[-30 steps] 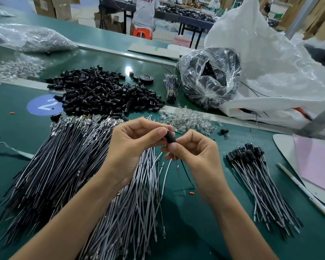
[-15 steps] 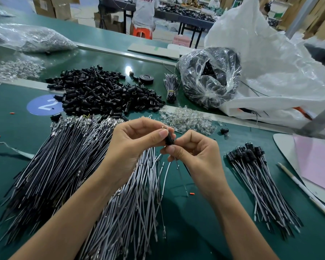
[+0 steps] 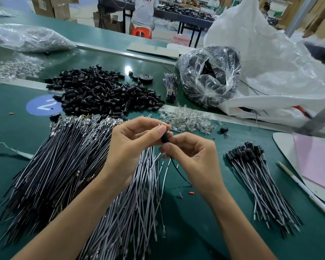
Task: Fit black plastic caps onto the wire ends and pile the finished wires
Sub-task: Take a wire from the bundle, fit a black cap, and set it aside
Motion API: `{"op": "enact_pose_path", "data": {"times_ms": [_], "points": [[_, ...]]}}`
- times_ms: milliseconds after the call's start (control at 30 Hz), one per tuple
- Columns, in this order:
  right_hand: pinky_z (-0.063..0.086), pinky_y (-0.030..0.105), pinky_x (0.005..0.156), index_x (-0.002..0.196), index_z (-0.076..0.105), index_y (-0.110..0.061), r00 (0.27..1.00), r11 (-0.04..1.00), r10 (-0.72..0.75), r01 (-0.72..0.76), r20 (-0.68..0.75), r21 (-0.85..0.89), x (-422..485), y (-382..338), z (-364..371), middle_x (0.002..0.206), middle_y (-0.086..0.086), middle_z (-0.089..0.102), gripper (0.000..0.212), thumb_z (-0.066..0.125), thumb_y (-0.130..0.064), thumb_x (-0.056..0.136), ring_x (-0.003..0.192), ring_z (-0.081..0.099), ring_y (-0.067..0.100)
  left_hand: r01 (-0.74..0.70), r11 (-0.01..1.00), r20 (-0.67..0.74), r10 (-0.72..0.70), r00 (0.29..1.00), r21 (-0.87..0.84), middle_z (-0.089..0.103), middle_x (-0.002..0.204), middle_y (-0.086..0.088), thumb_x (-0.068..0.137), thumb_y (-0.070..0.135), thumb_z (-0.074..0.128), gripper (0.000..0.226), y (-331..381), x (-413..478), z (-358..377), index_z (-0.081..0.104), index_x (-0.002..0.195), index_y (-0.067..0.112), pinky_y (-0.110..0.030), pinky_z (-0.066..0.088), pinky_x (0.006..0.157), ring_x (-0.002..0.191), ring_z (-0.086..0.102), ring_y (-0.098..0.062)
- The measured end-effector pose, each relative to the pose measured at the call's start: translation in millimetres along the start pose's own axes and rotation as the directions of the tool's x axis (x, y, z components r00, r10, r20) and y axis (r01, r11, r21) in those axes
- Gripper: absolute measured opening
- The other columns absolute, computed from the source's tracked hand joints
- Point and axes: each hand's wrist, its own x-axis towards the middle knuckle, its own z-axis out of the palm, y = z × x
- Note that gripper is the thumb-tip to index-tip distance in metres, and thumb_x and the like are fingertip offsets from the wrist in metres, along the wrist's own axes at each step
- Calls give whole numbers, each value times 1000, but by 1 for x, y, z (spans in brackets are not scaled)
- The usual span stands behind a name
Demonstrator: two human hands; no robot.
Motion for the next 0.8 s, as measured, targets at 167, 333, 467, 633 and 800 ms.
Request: {"op": "enact_pose_path", "data": {"times_ms": [167,333,467,633,800], "points": [[56,27,67,90,69,-5,1000,998,-22,21,-21,-52,-1,4,2,75,7,73,3,69,-4,87,66,71,21,-14,1000,-53,15,999,18,75,84,-14,75,11,70,8,0,-3,3,72,82,7,-32,59,69,78,72,-26],[53,23,65,91,76,-16,995,977,-89,81,-32,-196,0,7,1,71,-6,72,12,68,-8,86,61,68,9,-22,999,-77,25,997,49,75,85,-14,75,10,69,13,-3,-4,8,70,85,3,-34,60,79,82,72,-26],[51,19,63,87,76,-10,992,979,-108,96,-60,-179,1,8,-1,68,-4,72,8,67,-10,87,60,67,8,15,1000,-11,-15,1000,9,76,90,-13,70,9,71,21,-4,-4,9,69,91,5,-32,59,77,85,72,-26],[51,24,65,84,74,-16,994,984,-98,88,-55,-156,1,8,-1,66,-6,70,8,67,-18,87,61,65,9,21,1000,18,-21,1000,21,76,92,-12,69,-1,72,31,-7,-3,8,70,99,7,-25,57,72,84,73,-22],[51,20,64,82,73,-19,994,985,-100,93,-46,-144,1,7,0,66,-5,70,7,67,-16,84,60,65,8,-20,1000,0,20,1000,4,76,91,-12,67,3,73,30,-6,-3,7,71,98,6,-23,56,76,87,73,-21]]}}
